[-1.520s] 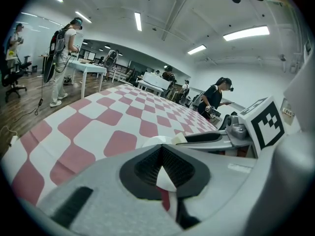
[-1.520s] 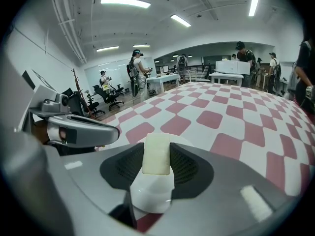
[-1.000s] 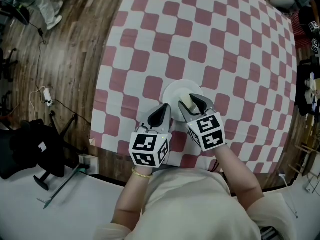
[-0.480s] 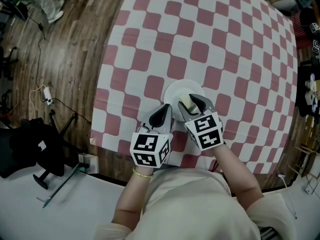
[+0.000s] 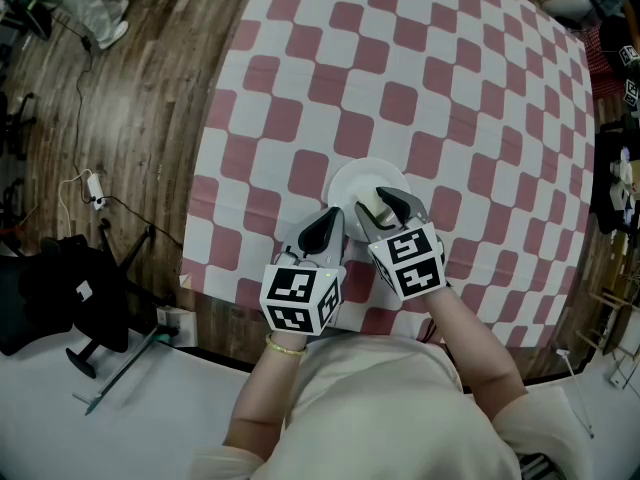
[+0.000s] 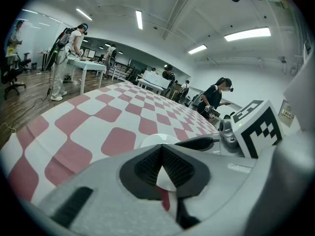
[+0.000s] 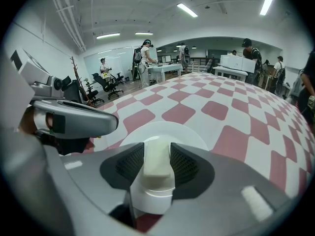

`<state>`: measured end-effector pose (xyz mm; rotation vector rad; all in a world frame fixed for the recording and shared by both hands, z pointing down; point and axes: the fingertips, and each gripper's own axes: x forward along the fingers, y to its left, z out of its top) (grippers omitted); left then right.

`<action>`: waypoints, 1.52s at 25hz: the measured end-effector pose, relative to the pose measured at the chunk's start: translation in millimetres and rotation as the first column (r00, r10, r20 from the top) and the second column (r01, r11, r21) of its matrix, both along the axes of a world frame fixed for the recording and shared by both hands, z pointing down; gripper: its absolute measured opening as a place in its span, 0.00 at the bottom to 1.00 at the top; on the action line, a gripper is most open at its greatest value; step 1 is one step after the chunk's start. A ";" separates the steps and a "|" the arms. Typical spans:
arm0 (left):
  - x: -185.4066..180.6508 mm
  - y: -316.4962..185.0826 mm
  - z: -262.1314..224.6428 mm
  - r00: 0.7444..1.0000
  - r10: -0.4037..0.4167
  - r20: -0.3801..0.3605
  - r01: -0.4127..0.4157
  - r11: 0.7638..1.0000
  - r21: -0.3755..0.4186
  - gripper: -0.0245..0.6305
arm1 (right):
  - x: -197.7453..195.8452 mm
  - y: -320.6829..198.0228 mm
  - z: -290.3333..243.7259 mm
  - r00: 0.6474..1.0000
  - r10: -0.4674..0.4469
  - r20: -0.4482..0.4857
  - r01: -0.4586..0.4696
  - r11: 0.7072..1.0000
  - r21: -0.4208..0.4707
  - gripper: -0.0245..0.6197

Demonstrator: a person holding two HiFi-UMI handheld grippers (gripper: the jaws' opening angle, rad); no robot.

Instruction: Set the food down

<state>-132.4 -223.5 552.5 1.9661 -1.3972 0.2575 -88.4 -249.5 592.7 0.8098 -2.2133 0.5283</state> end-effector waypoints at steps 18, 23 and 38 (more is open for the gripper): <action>4.4 20.5 -21.1 1.000 0.014 0.013 -0.014 0.999 0.035 0.04 | 4.3 6.8 -38.9 0.999 0.048 0.025 -0.050 0.993 0.104 0.24; 5.7 29.5 -30.7 1.000 0.014 0.015 -0.015 0.999 0.046 0.04 | 7.9 13.1 -52.3 0.997 0.072 0.024 -0.075 0.987 0.141 0.12; 14.3 61.1 -50.1 1.000 0.014 0.022 -0.016 0.997 0.075 0.04 | 9.6 36.3 -93.7 0.992 0.074 0.098 -0.094 0.970 0.224 0.05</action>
